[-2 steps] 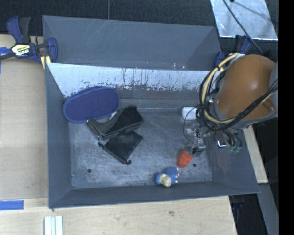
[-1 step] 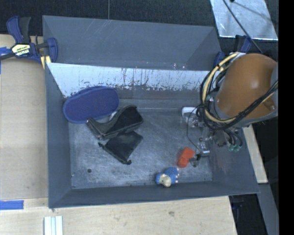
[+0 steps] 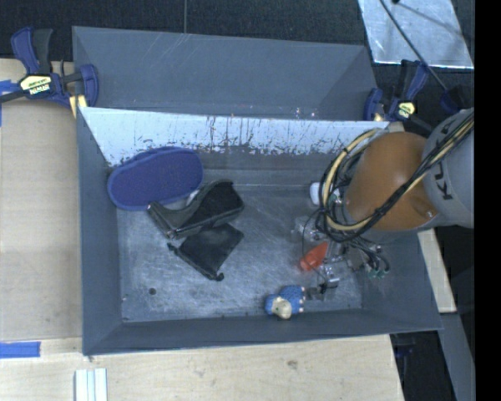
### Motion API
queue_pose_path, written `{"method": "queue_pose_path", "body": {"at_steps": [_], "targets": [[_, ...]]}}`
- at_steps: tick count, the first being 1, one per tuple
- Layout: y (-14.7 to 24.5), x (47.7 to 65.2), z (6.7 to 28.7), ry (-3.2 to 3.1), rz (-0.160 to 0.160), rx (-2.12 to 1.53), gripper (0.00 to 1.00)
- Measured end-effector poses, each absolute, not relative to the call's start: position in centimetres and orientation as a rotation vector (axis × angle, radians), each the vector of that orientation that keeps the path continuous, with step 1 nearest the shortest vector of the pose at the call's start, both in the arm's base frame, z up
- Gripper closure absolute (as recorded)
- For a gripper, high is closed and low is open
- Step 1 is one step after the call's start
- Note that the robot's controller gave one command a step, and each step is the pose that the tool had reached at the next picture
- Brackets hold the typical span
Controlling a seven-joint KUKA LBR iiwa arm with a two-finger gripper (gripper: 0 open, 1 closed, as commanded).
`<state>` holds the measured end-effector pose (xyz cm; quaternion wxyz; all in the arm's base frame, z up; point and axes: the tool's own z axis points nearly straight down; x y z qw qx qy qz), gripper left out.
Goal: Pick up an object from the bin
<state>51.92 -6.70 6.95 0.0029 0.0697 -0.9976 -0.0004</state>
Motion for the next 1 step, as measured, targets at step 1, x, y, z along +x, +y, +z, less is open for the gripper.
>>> {"method": "queue_pose_path", "body": {"at_steps": [1], "targets": [[-6.68, 52.13, 7.36, -3.135, 0.001, 0.221, 1.00]]}}
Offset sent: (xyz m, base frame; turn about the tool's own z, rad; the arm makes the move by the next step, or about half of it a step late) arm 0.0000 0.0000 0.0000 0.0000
